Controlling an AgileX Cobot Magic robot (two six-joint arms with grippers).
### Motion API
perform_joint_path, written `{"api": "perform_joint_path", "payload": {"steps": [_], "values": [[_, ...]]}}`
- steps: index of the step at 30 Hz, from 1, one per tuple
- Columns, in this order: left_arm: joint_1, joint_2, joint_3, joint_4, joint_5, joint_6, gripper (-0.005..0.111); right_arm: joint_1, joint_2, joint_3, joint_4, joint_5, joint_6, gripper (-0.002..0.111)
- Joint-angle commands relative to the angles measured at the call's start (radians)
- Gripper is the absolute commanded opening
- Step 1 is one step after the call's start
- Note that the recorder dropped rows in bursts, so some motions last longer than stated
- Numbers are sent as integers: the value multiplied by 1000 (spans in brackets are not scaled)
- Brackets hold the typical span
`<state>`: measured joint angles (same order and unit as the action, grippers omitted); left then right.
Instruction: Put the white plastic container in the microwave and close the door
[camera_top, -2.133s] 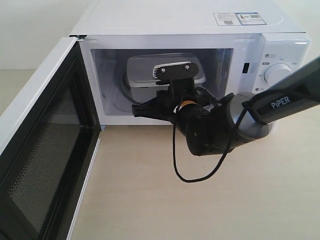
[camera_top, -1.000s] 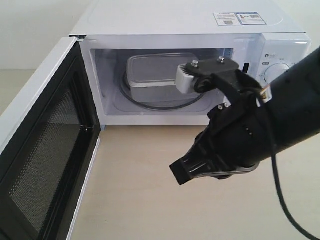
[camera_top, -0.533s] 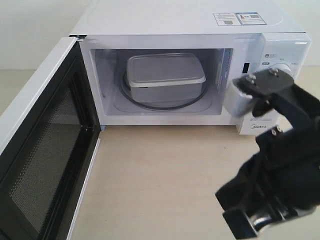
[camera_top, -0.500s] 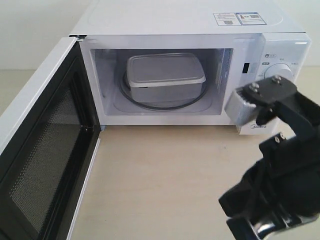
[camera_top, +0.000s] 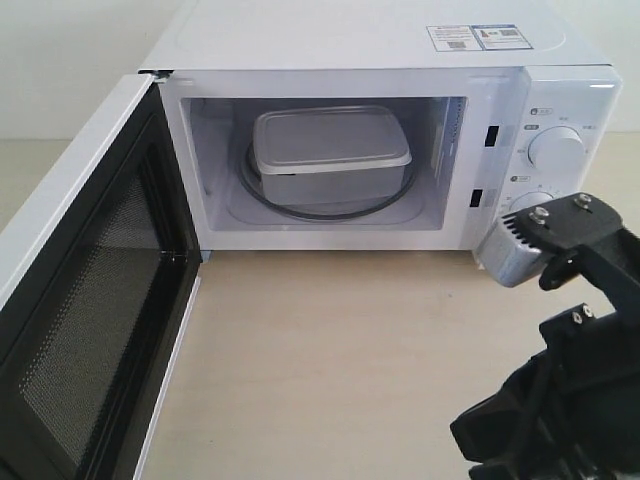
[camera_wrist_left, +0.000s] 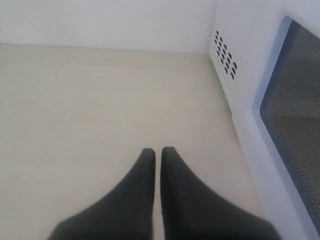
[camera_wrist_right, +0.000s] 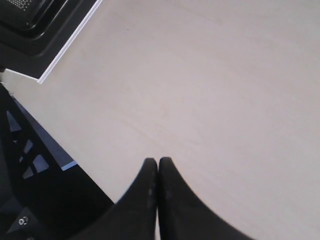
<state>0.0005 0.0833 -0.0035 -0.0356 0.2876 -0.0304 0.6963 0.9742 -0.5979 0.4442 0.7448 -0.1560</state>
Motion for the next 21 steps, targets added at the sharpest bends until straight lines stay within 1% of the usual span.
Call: {"api": "perform_joint_path", "payload": {"steps": [1,8,11,13,19,21], "values": [[7,-7,3,2,-3,1,4,1,-7,2,-66,-11,-6,0],[7,-7,3,2,-3,1,4,1,-28,2,-62,-8,1,0],[7,-7,3,2,-3,1,4,-37,-99,5,-71,-53,-68,0],[7,-7,3,2,-3,1,4,-89,-175,17,-71,-127,-96,0],[7,-7,3,2,-3,1,4,-316,-476,132,-55,-488,-86,0],[7,-7,3,2,-3,1,4,-402,-580,181,-62,-535,-89,0]]}}
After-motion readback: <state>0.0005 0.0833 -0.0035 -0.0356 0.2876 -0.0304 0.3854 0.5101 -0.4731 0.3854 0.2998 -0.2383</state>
